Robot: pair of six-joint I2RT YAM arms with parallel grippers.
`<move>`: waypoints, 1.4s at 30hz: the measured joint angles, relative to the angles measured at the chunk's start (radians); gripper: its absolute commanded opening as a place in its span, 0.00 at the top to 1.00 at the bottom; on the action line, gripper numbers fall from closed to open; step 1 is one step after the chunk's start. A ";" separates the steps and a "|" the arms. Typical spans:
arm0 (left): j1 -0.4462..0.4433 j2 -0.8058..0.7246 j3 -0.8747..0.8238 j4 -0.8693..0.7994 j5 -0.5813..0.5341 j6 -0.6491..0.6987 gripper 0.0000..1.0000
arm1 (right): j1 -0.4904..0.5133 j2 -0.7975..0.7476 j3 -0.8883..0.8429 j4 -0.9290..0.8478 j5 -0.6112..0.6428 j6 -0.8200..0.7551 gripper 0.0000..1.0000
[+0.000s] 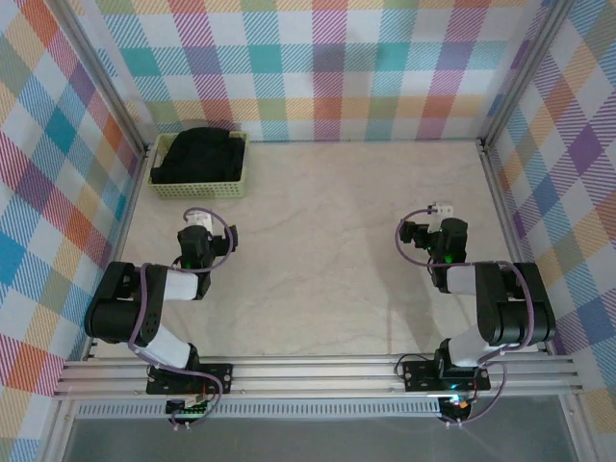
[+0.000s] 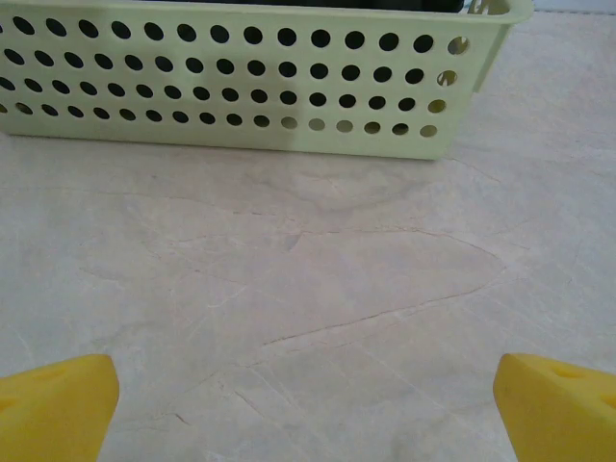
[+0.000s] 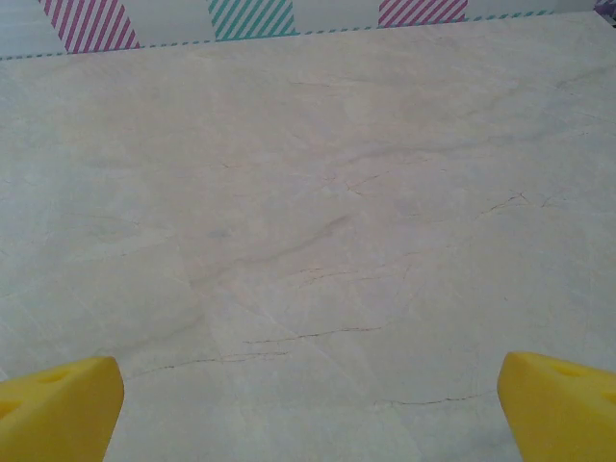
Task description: Fold the inside-out t-shirt
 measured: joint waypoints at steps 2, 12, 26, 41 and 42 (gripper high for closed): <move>0.000 0.000 0.000 0.000 0.000 0.000 0.00 | 0.000 0.000 0.000 0.000 0.000 0.000 0.00; 0.000 0.000 0.000 0.000 0.000 0.000 0.00 | 0.000 0.000 0.000 0.000 0.000 0.000 0.00; 0.000 0.000 0.000 0.000 0.000 0.000 0.00 | 0.000 0.000 0.000 0.000 0.000 0.000 0.00; -0.089 -0.459 -0.024 -0.209 -0.082 -0.010 0.00 | 0.043 -0.341 0.000 -0.233 -0.024 0.006 0.00; -0.089 -0.512 0.002 -0.265 -0.103 -0.043 0.00 | 0.043 -0.391 0.034 -0.291 -0.031 0.029 0.00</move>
